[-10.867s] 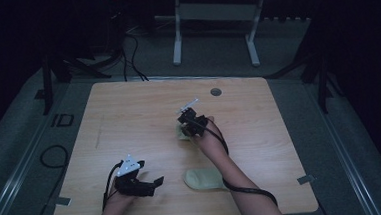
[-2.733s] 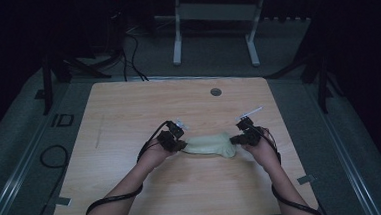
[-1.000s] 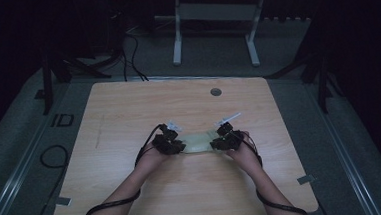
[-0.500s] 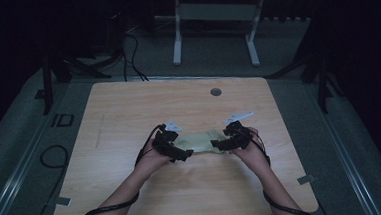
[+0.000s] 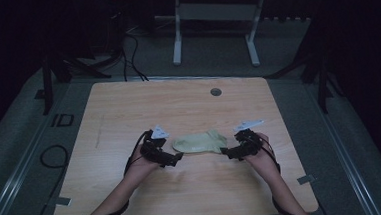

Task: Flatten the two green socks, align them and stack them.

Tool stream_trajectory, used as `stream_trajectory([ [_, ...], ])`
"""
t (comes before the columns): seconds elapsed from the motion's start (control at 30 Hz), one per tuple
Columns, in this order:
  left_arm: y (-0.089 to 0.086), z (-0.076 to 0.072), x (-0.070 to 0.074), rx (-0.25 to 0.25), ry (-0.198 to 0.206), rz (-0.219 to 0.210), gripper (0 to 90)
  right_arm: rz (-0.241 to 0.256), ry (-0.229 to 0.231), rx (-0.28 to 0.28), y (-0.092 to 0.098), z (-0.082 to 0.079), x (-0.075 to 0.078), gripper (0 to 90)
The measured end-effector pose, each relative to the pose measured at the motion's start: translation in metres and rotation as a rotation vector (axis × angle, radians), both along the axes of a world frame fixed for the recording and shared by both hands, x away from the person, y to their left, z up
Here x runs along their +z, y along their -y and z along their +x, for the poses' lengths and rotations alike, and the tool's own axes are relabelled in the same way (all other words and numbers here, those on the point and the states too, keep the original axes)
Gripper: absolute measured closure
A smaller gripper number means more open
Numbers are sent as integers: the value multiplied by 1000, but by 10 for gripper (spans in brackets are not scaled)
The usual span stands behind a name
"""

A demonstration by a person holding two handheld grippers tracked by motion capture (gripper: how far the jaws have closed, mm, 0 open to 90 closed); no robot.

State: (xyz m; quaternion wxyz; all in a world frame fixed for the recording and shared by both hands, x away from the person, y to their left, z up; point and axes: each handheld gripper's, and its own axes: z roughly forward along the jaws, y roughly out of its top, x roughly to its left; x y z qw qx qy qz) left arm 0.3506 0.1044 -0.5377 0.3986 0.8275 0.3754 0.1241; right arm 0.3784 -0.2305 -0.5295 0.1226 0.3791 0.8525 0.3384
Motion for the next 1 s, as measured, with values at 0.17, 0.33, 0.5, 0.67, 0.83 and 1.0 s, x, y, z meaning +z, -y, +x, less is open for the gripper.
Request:
stream_trajectory([
  [0.17, -18, -11, -3, 30, 17, -1, 12, -19, 20, -24, 14, -8, 1, 138],
  [0.33, -37, -23, -7, 58, 5, 0, 12, -6, 27, -59, 30, -13, 1, 138],
  [0.5, -57, -37, -13, 87, -4, -3, 12, -10, 31, -82, 43, -19, -2, 138],
  [0.67, -72, -49, -18, 121, 4, -14, 12, 1, 35, -100, 57, -26, -6, 138],
  [0.83, -86, -57, -23, 156, -4, -39, 13, -10, 47, -137, 74, -34, -7, 136],
  [1.0, -97, -64, -26, 202, 15, -46, 13, 0, 28, -163, 88, -41, -13, 136],
])
